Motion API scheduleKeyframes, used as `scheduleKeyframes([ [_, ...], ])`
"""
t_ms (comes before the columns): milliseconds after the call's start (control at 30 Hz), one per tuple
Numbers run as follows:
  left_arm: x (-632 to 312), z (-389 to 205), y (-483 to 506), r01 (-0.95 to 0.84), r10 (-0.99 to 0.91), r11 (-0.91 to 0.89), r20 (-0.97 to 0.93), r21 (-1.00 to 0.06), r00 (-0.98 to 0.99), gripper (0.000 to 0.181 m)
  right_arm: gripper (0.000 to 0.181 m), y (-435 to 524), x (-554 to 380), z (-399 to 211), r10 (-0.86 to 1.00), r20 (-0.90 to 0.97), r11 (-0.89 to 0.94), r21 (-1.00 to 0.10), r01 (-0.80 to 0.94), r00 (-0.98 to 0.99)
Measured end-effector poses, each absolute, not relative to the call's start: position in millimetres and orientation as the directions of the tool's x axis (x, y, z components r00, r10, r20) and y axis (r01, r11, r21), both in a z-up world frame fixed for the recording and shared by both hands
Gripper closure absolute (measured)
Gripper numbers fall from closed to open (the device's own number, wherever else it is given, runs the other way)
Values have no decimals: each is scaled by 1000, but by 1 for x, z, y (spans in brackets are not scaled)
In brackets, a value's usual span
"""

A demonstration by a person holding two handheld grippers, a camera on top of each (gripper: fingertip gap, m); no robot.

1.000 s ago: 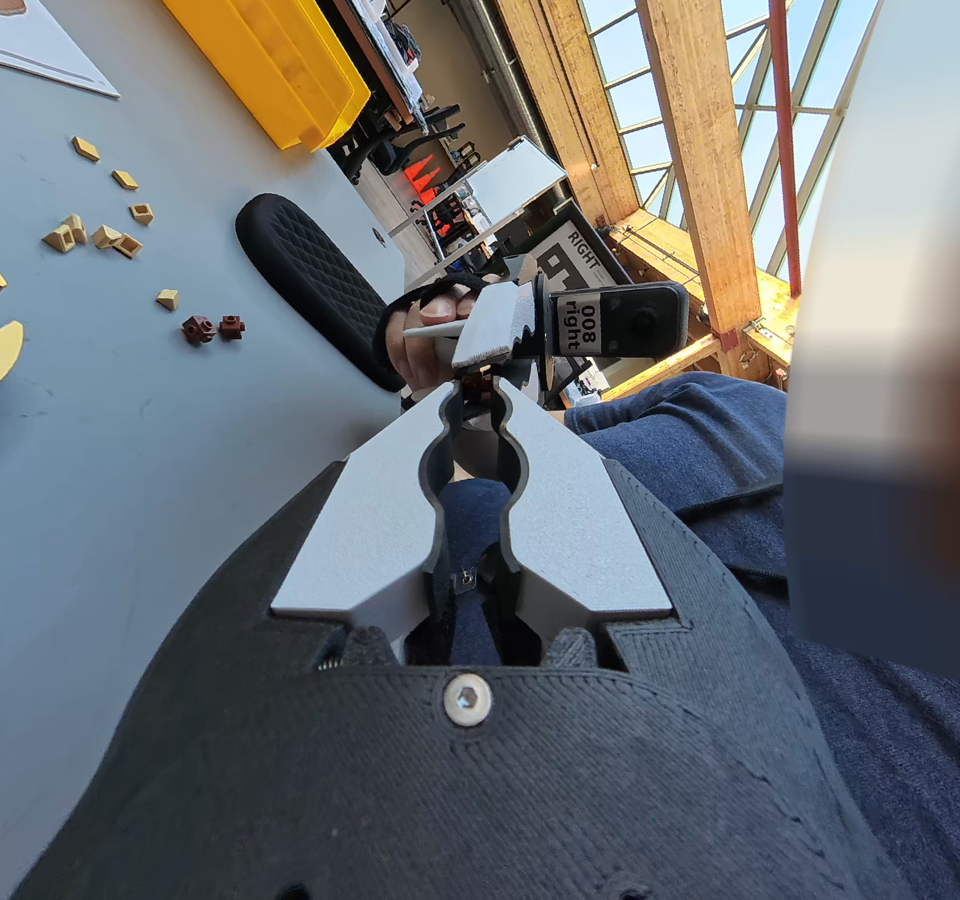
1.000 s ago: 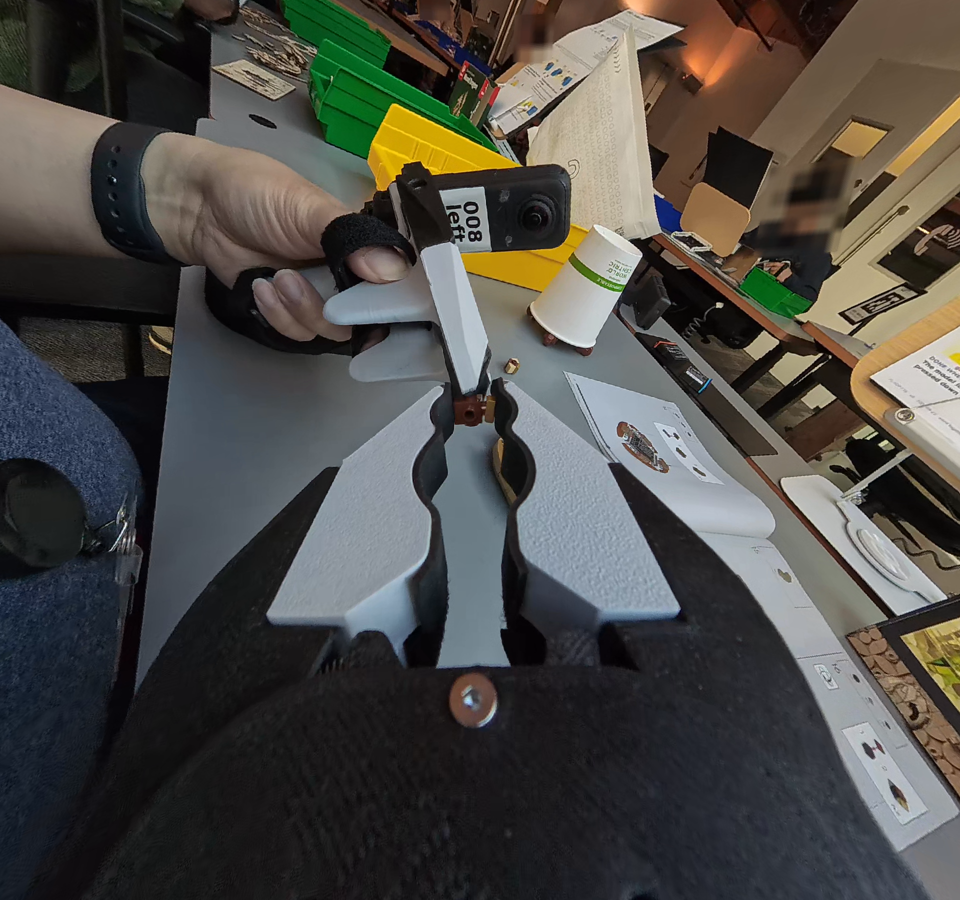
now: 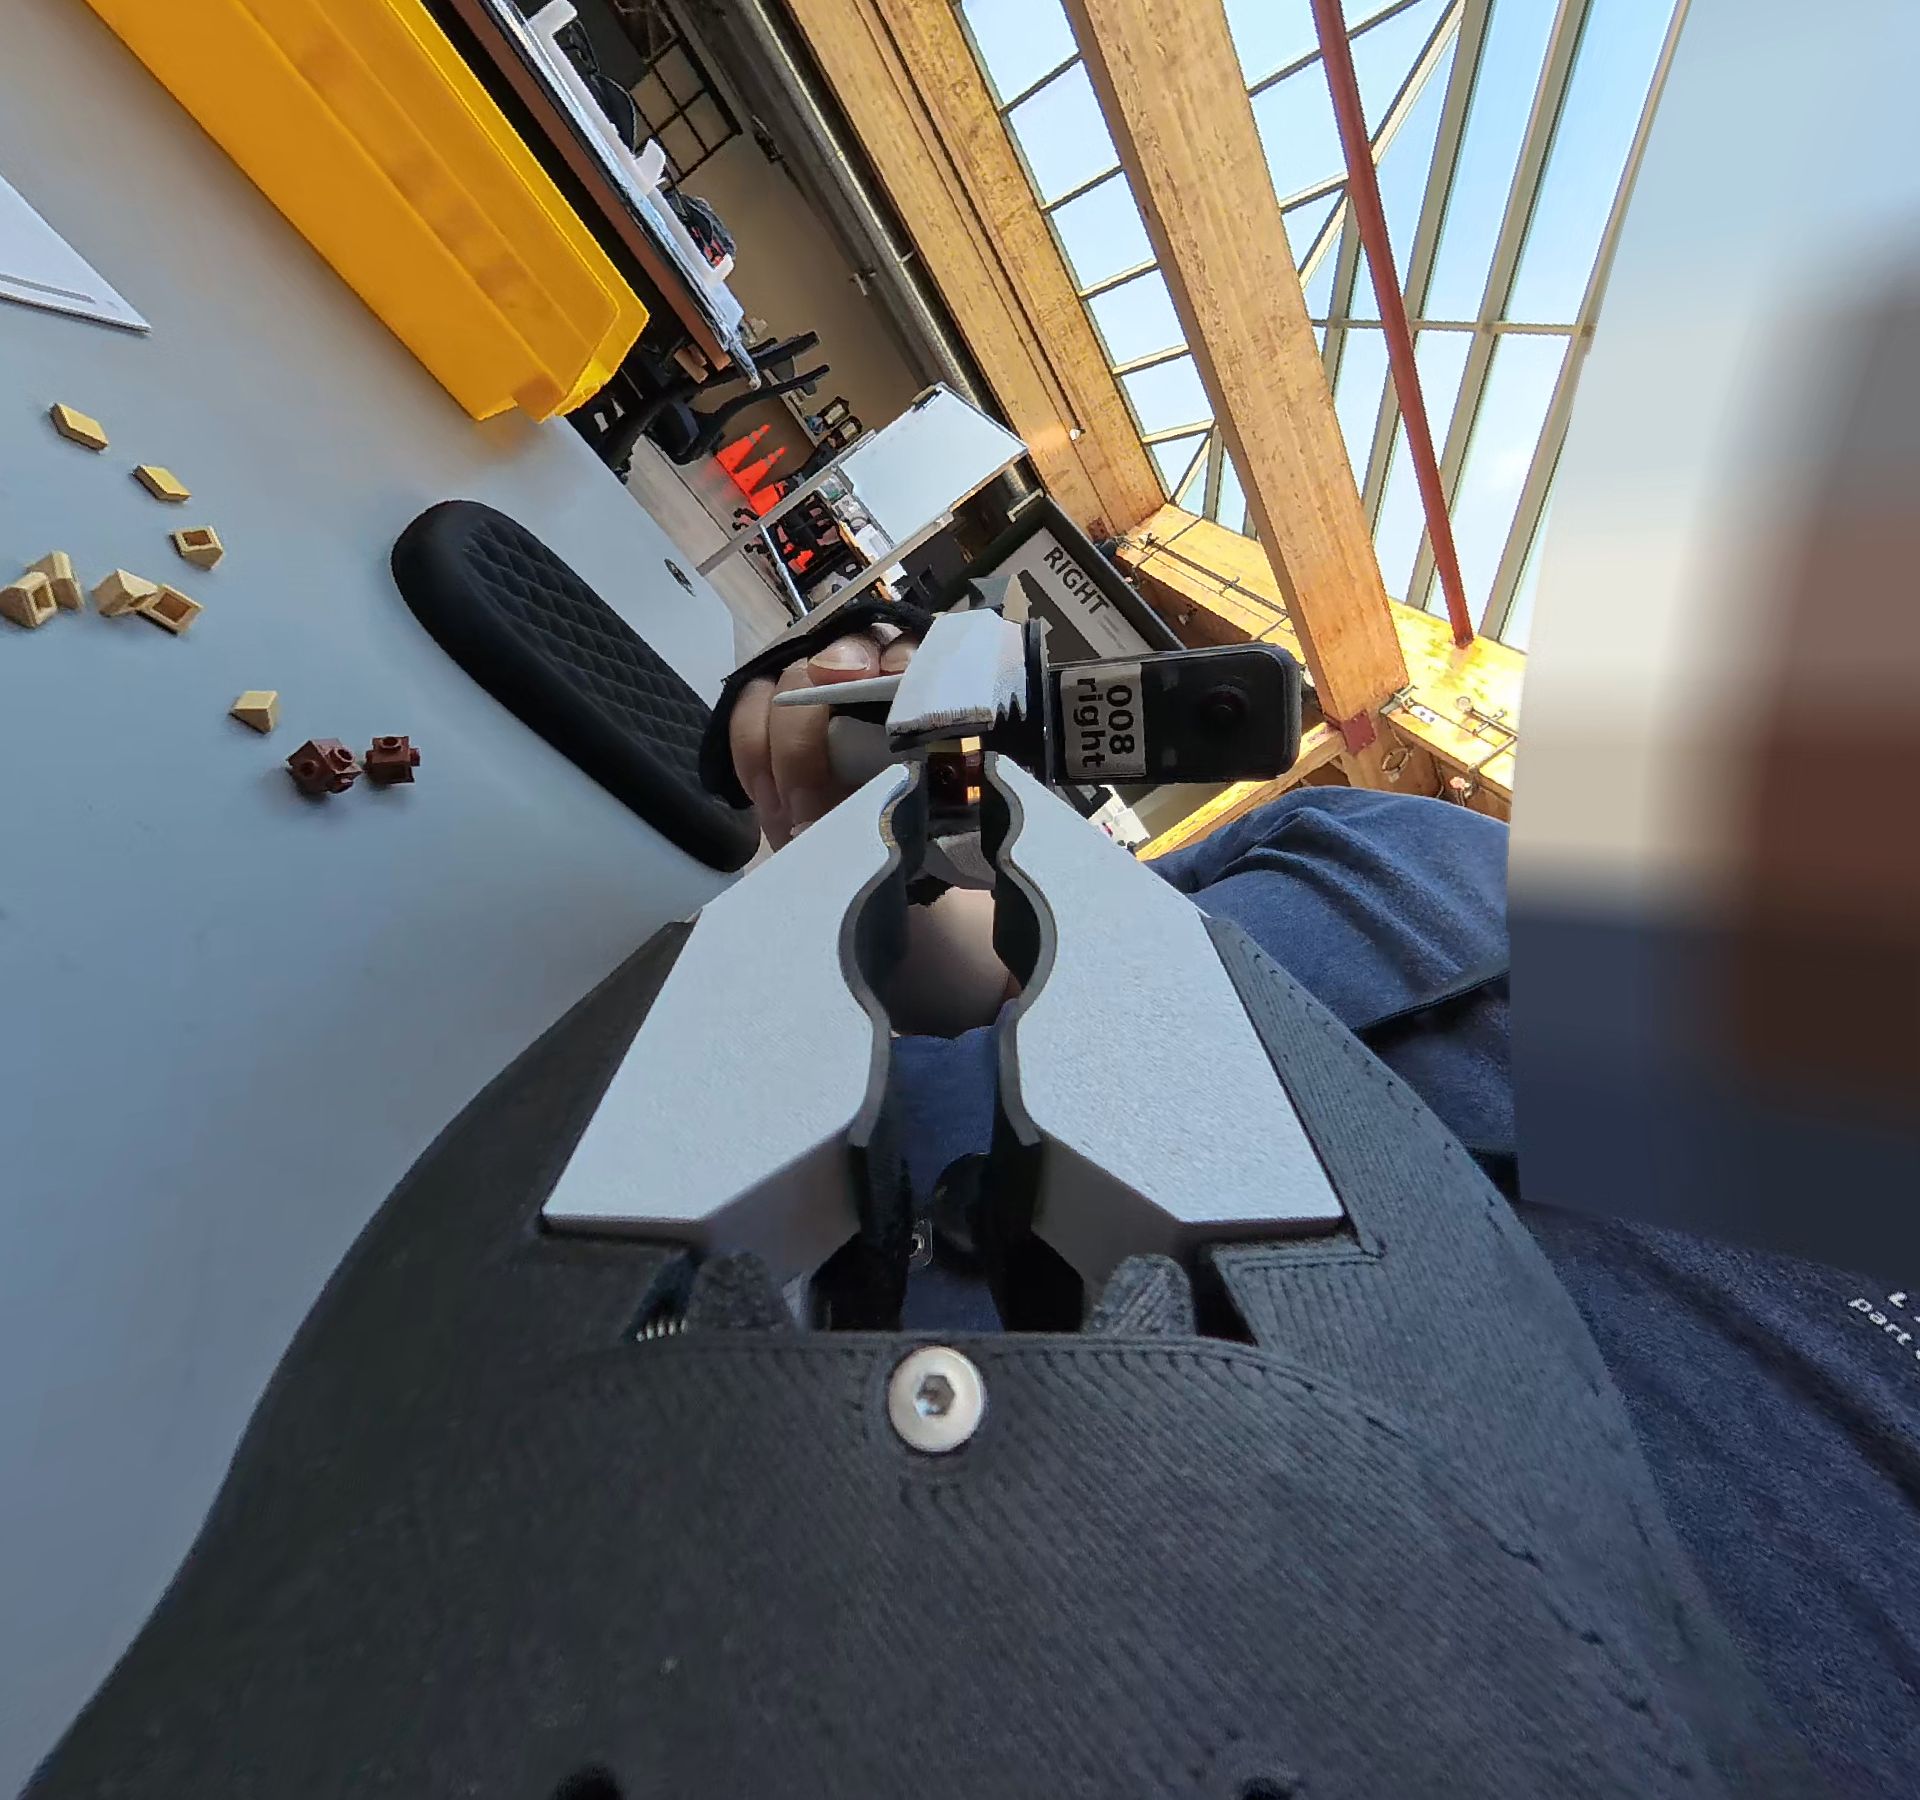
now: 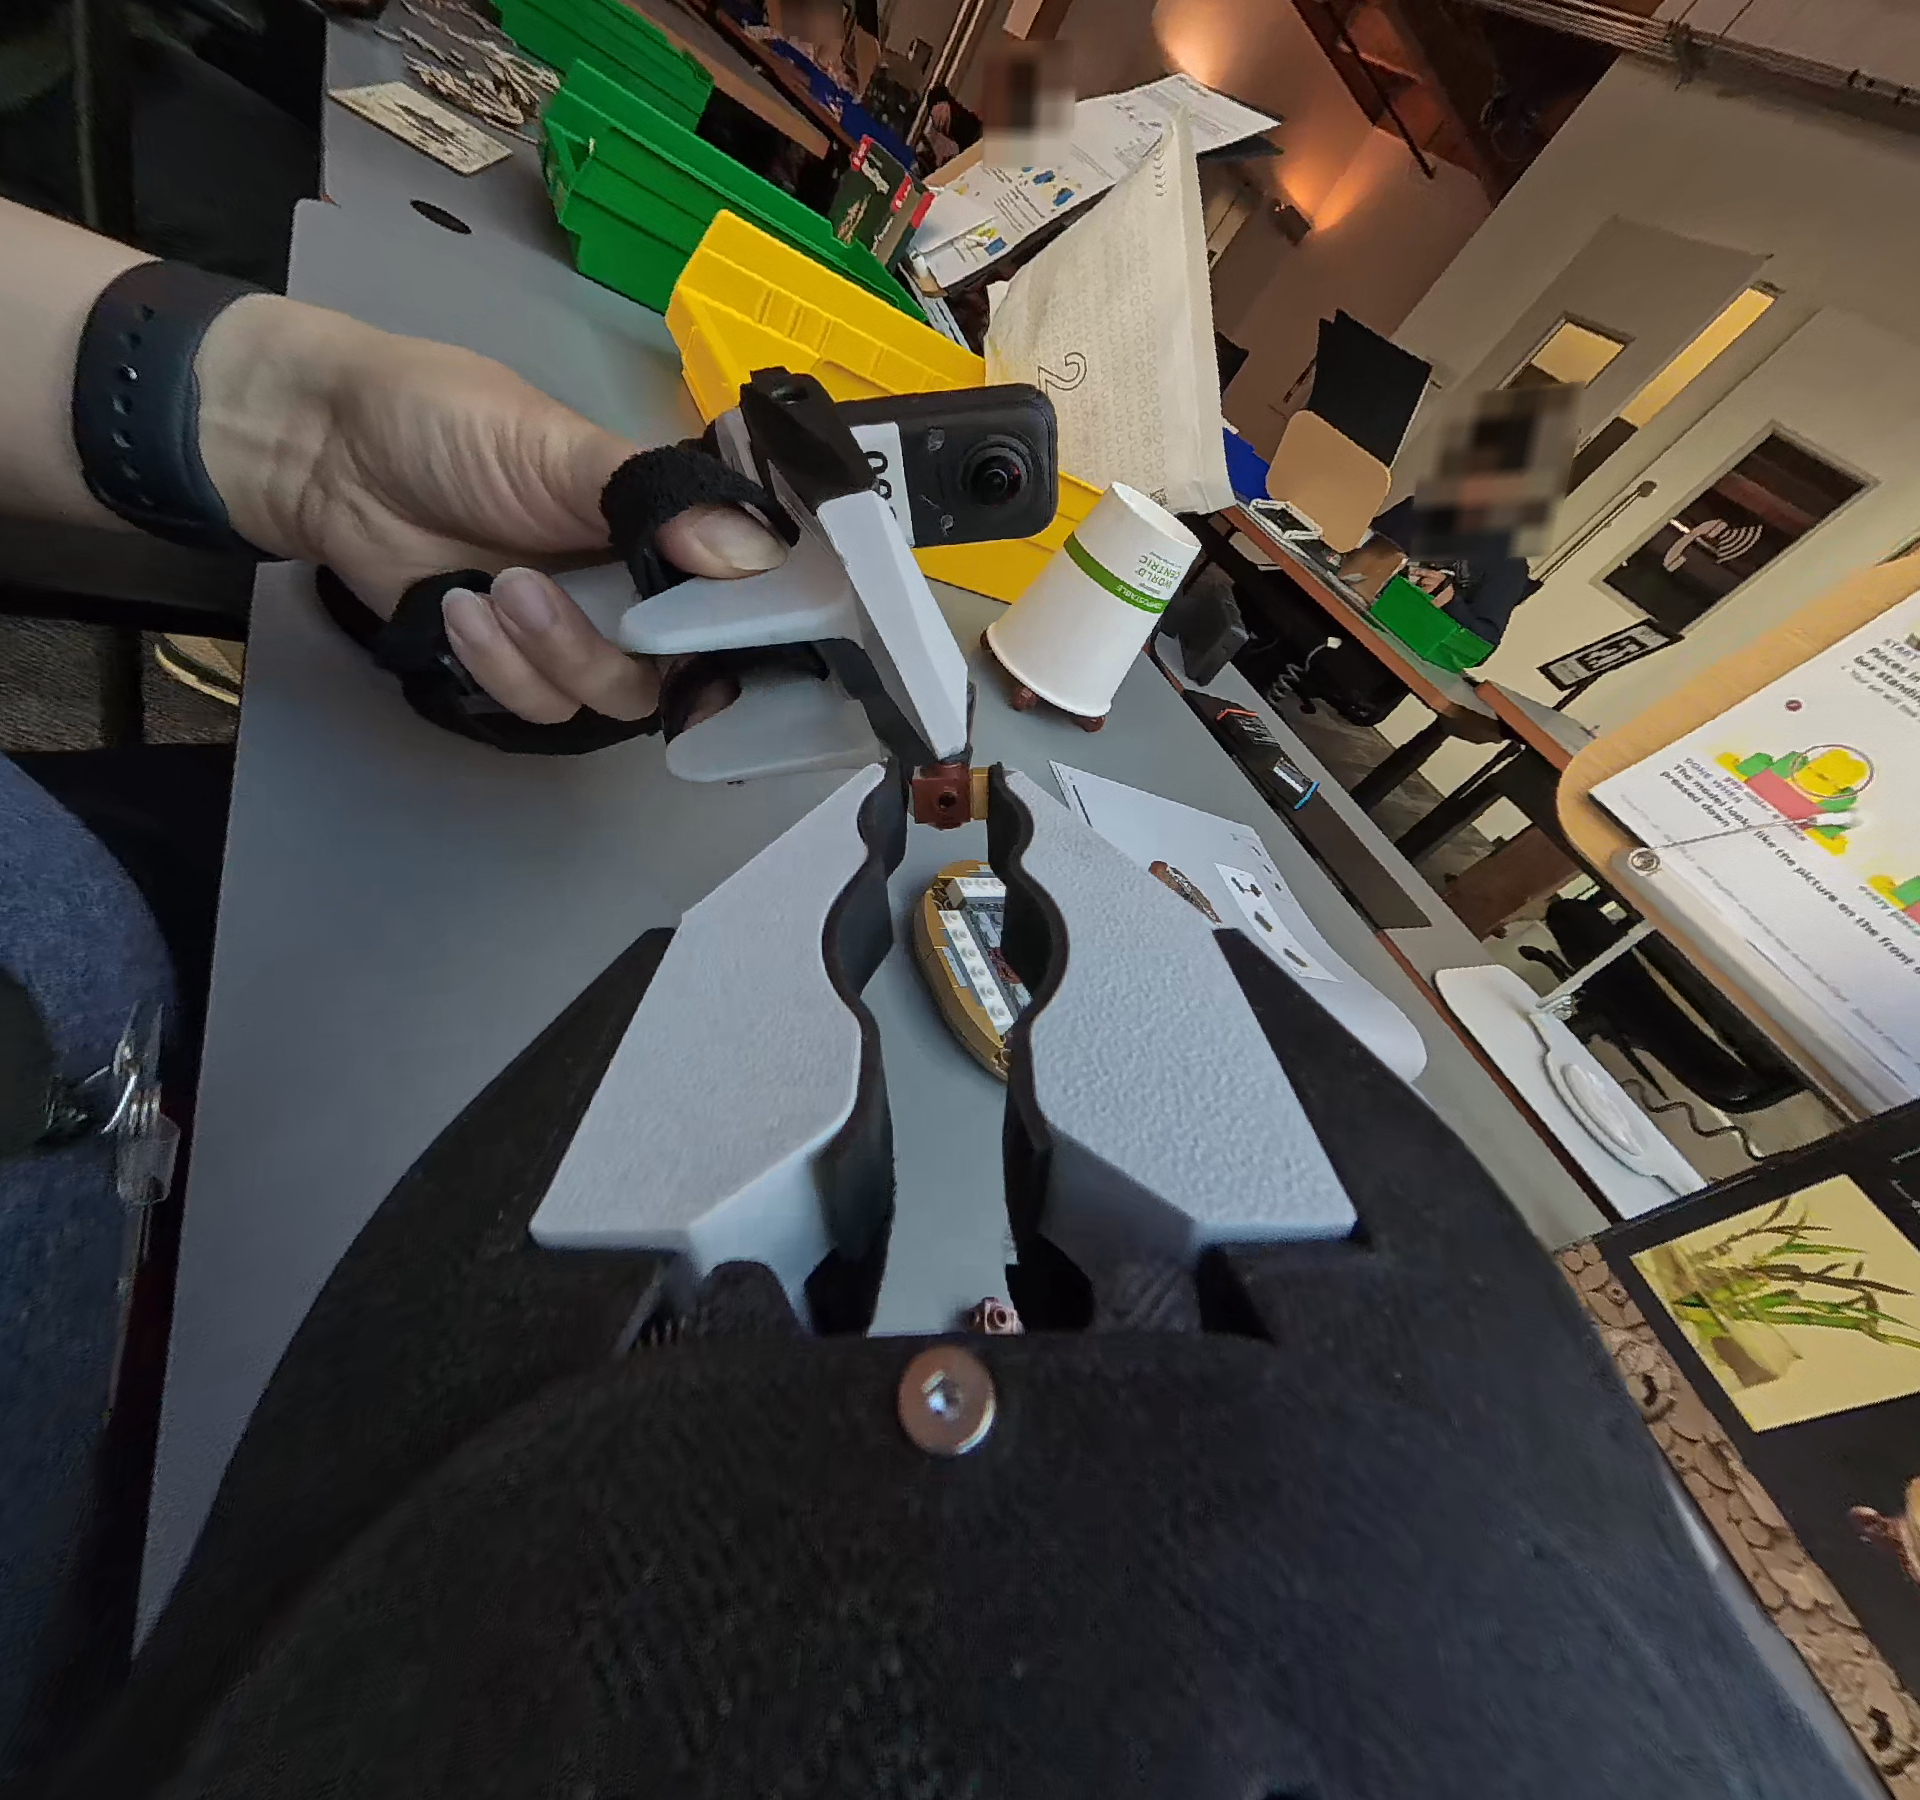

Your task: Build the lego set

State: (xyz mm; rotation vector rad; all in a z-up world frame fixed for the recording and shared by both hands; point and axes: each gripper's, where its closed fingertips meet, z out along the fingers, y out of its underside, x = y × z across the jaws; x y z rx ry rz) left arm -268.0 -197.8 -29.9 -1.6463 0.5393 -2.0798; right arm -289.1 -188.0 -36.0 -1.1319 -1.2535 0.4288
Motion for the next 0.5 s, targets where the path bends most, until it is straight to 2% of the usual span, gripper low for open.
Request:
scheduleKeyframes([
  [167, -267, -26, -203, 87, -633, -774, 760, -628, -146, 174, 169, -192, -288, -33, 791, 525, 449, -847, 285, 313],
  [267, -268, -18, -203, 109, -704, -710, 702, -696, -106, 174, 168, -194, -290, -24, 845, 435, 388, -899, 203, 311],
  [300, -269, -14, -203, 125, -736, -677, 671, -725, -88, 174, 161, -194, -289, -21, 867, 402, 362, -914, 182, 293],
  [333, -271, -9, -202, 147, -770, -637, 635, -757, -68, 174, 147, -193, -286, -17, 884, 368, 336, -929, 157, 289],
  [433, -281, 3, -197, 216, -879, -452, 474, -866, 61, 174, 145, -199, -274, -4, 969, 157, 149, -987, 56, 191],
  [500, -286, 8, -197, 219, -923, -319, 355, -922, 148, 174, 159, -199, -267, 5, 990, -39, -37, -999, -18, 133],
])
